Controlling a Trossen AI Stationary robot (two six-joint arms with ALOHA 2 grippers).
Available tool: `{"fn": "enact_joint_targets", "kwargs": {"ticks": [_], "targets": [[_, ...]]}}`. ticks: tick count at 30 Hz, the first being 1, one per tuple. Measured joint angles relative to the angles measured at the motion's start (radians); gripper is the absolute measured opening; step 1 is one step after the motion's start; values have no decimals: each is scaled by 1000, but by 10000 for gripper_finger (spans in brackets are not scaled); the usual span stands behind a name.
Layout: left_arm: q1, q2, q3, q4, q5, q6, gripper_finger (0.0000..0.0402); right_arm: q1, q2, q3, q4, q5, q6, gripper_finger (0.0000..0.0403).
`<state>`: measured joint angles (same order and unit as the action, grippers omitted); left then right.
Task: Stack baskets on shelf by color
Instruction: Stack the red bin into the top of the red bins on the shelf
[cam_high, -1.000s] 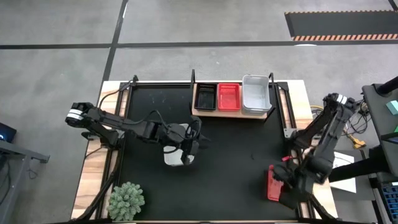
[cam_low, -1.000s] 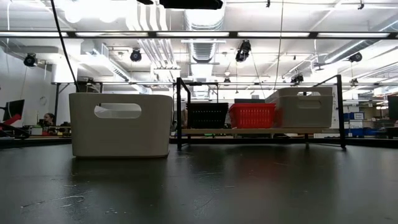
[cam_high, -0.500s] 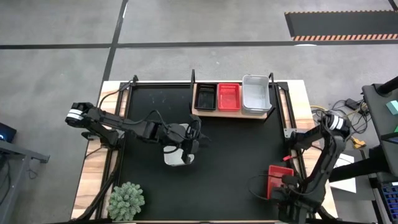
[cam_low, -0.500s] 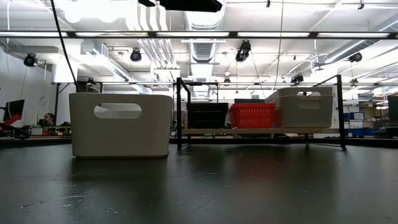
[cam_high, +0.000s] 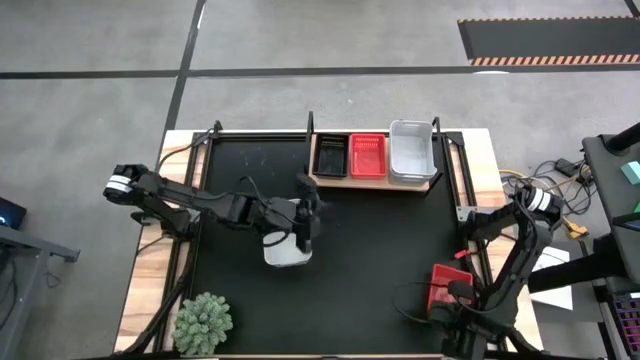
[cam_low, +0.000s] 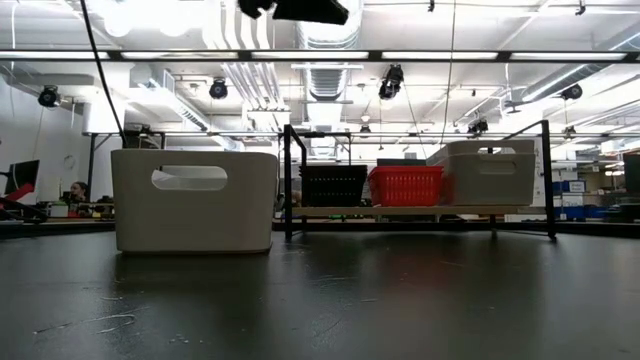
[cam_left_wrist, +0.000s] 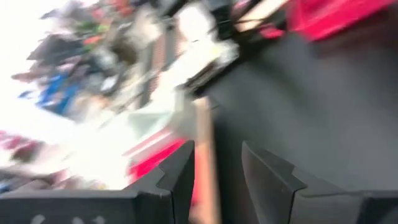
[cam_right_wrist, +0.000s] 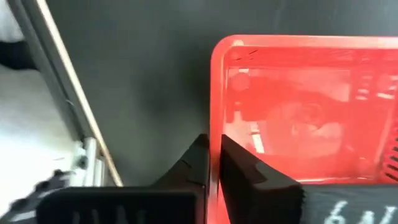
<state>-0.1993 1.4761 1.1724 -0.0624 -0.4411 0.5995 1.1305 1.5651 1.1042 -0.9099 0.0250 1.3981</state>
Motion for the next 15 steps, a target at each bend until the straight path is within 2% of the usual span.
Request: {"fn": "enact_joint_targets", "kwargs": {"ticks": [3,7,15], "targets": [[2,-41,-2,9,-65,35,118,-49,-2,31,-30,1,-45,13],[4,-88,-47,11,-35,8,118,-144,-2,81,-69,30,-158,9],[5,-204,-208,145,-32,19,118,-364,-2,179,-163,117,-460,9]]}}
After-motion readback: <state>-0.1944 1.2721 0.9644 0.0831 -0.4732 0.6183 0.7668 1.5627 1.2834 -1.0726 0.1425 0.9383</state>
